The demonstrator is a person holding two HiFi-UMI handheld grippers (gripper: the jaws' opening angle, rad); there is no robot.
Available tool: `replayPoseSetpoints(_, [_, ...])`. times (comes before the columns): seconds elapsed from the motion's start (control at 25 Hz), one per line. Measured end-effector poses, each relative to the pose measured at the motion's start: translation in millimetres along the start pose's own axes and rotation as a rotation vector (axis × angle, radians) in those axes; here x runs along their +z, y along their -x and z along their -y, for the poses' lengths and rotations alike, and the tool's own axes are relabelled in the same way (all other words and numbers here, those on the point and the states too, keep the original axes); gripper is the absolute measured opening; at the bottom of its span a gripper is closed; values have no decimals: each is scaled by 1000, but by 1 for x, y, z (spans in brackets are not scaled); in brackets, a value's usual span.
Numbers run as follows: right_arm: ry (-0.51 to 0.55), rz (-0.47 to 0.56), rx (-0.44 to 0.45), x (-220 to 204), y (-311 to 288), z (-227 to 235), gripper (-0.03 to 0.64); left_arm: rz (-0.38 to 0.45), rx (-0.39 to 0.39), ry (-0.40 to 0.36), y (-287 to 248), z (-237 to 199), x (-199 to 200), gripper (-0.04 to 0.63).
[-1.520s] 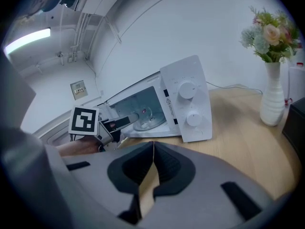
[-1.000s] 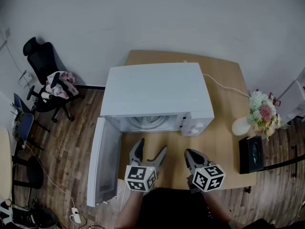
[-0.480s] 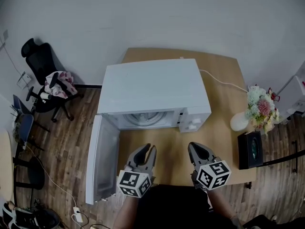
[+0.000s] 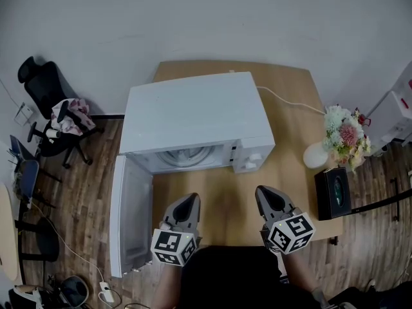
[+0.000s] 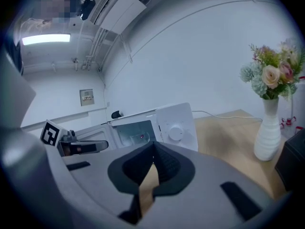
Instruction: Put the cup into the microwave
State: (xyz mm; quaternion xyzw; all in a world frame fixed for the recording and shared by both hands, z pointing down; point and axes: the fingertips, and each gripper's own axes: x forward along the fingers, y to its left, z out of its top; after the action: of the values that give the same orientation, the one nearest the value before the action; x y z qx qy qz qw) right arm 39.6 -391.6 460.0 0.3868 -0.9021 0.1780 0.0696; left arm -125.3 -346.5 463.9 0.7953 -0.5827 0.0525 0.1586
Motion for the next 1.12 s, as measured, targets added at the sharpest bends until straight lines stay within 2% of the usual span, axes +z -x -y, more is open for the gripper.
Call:
replayPoseSetpoints(0.2, [9,-22,-39,-5,4,6,-6,2,3,33,1,-1,0,5])
replayPoseSetpoints(0.4, [-2,-25,-35,-8,7,5,-6,-2,3,58,0,0,-4,5])
replayPoseSetpoints(1.12, [-19,-34,-38,-14,12,-2,-6,-6,-9,63,4,6,-10,5])
